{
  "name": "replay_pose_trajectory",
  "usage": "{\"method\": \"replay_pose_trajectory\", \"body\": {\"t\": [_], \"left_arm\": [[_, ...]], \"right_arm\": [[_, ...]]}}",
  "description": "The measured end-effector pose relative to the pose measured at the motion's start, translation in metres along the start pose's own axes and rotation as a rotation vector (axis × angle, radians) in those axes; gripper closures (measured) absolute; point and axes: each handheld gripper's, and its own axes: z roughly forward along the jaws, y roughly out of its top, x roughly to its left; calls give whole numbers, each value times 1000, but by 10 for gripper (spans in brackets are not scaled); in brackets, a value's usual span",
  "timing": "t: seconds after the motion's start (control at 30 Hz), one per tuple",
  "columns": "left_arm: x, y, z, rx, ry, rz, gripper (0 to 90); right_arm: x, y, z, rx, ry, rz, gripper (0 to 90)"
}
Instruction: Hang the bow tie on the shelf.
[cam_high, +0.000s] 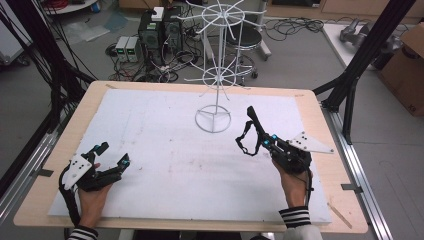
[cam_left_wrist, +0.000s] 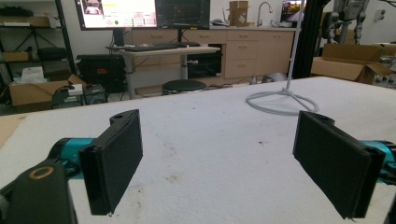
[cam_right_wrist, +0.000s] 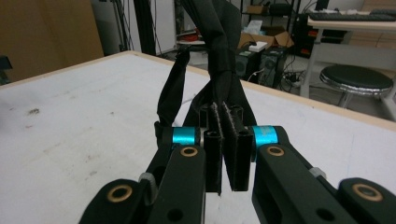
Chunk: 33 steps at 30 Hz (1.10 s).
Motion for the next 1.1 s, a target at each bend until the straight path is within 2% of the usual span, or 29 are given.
{"method": "replay_pose_trajectory", "body": {"t": [0.5, 0.93, 1.1], "left_arm": [[0, 0, 0, 1, -1, 1, 163], [0, 0, 0, 1, -1, 1, 163], [0, 0, 0, 1, -1, 1, 163]], "right_arm": [[14, 34, 19, -64, 20, -33, 870], [22, 59, 38, -80, 30, -68, 870], [22, 66, 49, -79, 28, -65, 870]]}}
